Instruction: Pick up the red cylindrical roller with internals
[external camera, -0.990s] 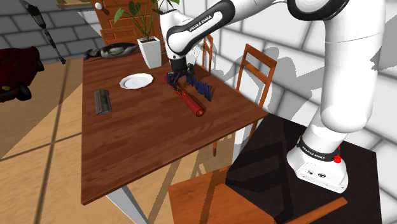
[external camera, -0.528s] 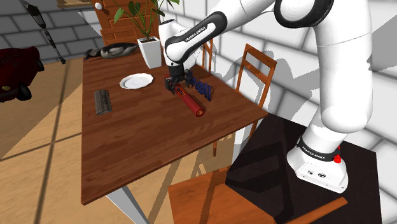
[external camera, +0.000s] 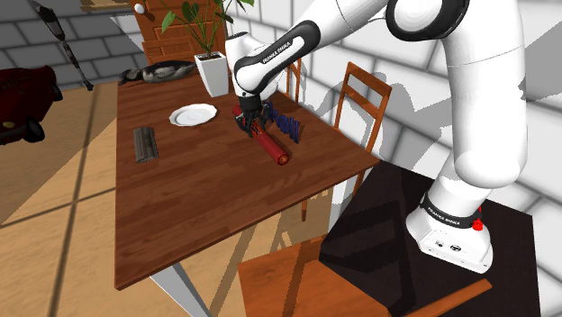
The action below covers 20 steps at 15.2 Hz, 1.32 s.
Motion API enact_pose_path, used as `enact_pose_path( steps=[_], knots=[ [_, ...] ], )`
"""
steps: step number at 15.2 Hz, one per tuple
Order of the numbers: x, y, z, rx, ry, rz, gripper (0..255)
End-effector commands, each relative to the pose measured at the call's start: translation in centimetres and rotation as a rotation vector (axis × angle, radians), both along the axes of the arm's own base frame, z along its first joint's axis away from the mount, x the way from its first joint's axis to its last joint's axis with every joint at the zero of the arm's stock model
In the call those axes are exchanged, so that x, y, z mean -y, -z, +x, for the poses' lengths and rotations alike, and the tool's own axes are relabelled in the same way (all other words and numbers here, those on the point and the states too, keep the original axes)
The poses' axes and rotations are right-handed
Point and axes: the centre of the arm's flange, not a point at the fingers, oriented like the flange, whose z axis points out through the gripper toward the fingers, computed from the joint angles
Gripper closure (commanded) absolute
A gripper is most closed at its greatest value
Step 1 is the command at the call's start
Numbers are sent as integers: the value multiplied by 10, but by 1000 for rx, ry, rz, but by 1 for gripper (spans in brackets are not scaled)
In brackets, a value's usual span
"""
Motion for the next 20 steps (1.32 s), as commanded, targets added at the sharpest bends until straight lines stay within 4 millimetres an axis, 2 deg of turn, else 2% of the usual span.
enact_pose_path(
  steps=[1, 5, 20],
  knots=[
    [-1, 1, 0, 0, -1, 0, 255],
    [0, 1, 0, 0, -2, 0, 255],
    [0, -78, 0, 0, -2, 0, 255]
  ],
)
